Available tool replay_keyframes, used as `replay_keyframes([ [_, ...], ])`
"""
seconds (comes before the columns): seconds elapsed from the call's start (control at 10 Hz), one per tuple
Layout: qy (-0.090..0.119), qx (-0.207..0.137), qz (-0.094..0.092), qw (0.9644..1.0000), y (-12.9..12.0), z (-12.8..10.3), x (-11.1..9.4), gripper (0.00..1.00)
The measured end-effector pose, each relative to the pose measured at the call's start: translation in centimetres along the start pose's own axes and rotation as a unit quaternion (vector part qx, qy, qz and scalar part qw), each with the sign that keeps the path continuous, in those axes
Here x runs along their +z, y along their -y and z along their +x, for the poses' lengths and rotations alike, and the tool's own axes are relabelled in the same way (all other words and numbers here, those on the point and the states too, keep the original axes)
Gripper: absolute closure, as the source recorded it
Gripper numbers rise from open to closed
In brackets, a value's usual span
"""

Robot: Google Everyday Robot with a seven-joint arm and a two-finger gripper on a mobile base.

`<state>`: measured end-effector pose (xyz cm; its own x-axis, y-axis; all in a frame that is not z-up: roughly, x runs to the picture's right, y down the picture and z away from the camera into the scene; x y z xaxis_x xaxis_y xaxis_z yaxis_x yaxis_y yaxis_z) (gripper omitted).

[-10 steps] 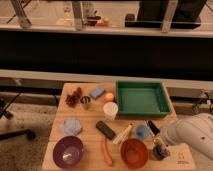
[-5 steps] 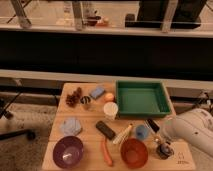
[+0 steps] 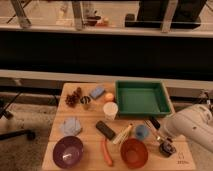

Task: Place brush in table surface

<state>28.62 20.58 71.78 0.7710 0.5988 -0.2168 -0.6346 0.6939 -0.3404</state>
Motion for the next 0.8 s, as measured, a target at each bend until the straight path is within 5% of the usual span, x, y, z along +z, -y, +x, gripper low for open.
replay_keyframes([
  [0.2, -0.004, 0.004, -0.003, 1.0, 0.17, 0.19, 0.23, 0.98],
  [0.8, -0.008, 0.009, -0.013, 0.9998, 0.06, 0.29, 0.59, 0.4],
])
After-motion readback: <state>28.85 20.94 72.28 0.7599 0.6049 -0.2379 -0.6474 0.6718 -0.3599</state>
